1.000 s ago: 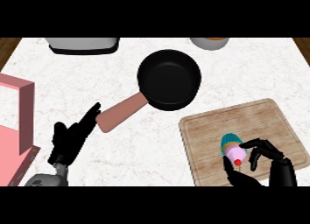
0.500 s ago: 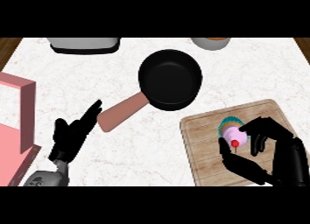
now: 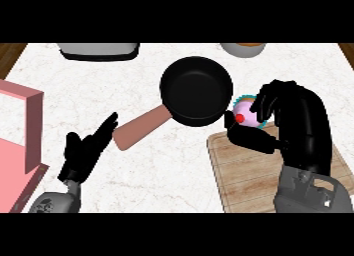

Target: Pick the cupcake from the cutting board and place it in the pot

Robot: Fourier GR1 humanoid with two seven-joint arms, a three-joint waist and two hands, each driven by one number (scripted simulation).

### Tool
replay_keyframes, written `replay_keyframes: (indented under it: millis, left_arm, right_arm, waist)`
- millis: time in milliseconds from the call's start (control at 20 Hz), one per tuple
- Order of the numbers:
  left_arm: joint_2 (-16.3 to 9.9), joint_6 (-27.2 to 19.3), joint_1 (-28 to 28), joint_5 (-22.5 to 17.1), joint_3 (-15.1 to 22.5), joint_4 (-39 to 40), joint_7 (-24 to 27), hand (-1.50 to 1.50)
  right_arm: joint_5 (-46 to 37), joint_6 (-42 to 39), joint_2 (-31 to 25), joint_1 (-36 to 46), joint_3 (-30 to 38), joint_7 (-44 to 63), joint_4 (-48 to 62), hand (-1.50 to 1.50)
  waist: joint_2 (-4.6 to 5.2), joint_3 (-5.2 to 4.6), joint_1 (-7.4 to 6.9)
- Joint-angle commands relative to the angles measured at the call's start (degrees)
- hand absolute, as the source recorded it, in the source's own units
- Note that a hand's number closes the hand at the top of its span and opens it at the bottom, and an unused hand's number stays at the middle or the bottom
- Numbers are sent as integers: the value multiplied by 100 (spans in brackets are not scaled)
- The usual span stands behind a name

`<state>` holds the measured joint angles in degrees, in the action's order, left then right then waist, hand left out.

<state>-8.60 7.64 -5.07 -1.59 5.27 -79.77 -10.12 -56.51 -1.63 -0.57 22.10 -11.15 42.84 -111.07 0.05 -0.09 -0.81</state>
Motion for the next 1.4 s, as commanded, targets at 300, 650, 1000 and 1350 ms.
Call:
replay_keyframes:
  millis: [300, 650, 1000, 1350]
  left_arm:
    - [-111, 252, -86, -90, -159, 145, 195, 0]
    - [96, 53, -212, 127, -21, 266, 148, 0]
    - [60, 161, -26, 50, -52, 165, 162, 0]
    - [-8, 314, -315, -42, -156, 293, 25, 0]
  right_arm:
    - [-54, -290, 54, 2639, 706, 163, 3294, 150]
    - [-728, -949, -115, 3428, 201, 527, 4768, 150]
    - [-149, -1379, 53, 4072, 460, 878, 6603, 150]
    - [770, -1275, 56, 4666, 822, 1367, 8056, -150]
  waist:
    - [45, 3, -102]
    - [44, -2, -88]
    - [52, 3, -201]
    - [68, 5, -224]
